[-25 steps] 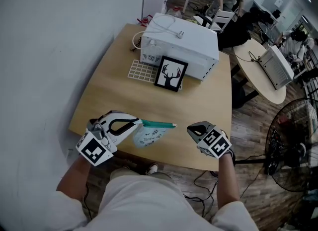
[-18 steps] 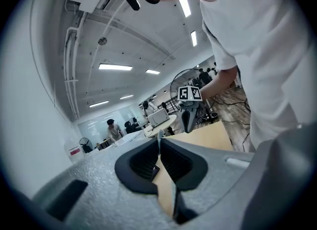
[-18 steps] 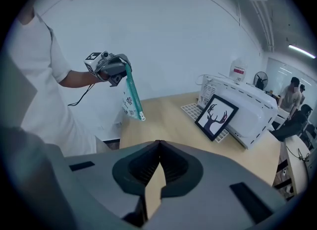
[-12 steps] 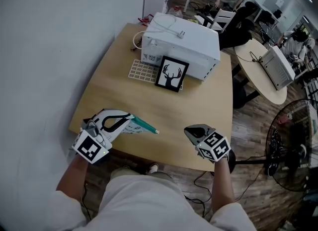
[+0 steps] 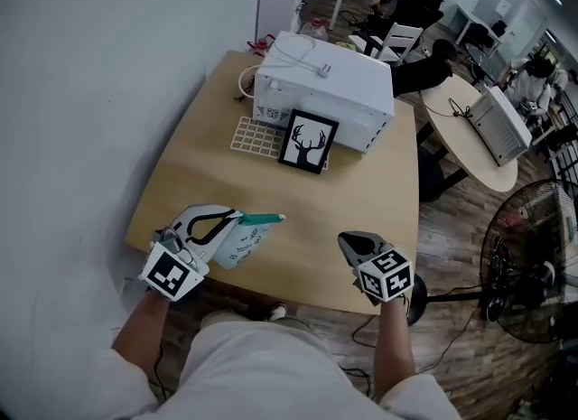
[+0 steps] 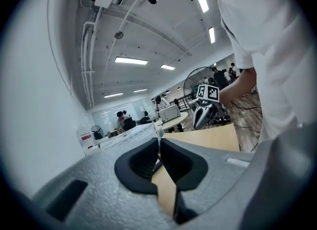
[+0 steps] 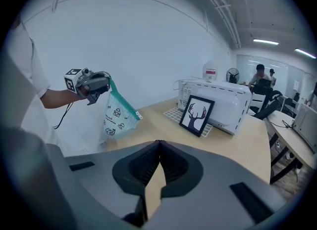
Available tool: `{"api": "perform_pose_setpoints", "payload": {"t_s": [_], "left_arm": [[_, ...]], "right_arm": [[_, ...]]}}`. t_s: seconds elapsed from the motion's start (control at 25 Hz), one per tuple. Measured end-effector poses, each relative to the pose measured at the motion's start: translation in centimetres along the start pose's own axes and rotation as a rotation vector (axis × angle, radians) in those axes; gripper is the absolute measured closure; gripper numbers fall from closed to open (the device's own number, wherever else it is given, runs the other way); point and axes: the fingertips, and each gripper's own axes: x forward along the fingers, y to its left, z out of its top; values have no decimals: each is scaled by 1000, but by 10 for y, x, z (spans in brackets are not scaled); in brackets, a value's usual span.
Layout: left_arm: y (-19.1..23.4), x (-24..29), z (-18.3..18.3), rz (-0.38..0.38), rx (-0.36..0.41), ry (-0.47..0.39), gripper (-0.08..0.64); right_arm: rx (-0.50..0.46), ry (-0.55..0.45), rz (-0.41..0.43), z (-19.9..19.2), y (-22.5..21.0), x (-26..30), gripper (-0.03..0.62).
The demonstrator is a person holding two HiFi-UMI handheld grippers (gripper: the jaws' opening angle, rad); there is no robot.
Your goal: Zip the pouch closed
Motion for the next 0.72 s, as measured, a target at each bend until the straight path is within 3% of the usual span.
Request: {"api": "perform_pose_setpoints", "payload": {"t_s": [0.32, 0.56, 0.72], "left_arm": [[18, -10, -14, 100, -118, 19, 534], [47, -19, -15, 202, -252, -48, 532], [62, -21, -18, 242, -297, -55, 532]], "right_arm": [[59, -96, -101, 6, -15, -22, 592], [129, -187, -198, 10, -33, -39, 592], [163, -256, -256, 21, -44, -57, 592]]}}
